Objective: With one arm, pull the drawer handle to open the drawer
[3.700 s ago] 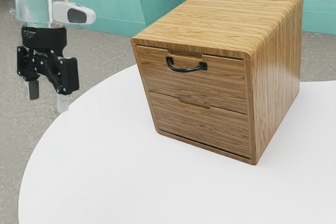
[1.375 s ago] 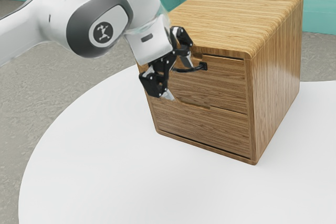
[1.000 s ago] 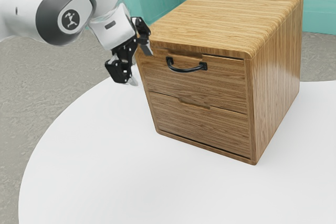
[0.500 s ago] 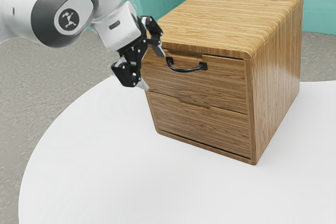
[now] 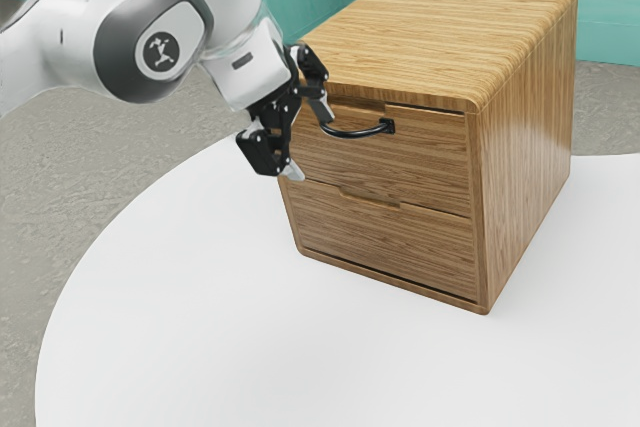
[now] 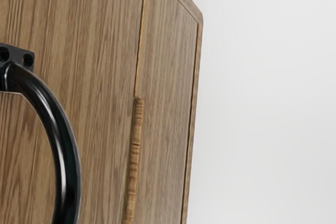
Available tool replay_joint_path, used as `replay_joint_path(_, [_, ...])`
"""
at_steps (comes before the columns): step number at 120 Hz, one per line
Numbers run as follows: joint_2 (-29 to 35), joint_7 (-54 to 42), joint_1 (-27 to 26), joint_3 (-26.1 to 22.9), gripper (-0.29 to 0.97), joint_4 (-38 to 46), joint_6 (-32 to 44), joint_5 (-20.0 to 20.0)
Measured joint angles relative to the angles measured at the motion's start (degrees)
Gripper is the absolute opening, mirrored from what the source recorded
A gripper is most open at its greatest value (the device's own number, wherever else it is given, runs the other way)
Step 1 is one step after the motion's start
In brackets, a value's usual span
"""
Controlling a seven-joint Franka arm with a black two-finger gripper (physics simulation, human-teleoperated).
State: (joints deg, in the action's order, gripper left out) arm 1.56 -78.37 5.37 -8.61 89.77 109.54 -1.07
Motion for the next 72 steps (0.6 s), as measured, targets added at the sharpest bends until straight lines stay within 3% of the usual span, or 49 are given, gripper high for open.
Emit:
replay_joint_path(32, [-1.0,0.2,-0.1,-0.2,0.69,1.9,1.4,-0.5])
replay_joint_path(72, [6.5,0.3,0.0,-1.1,0.67,11.1,3.7,-0.8])
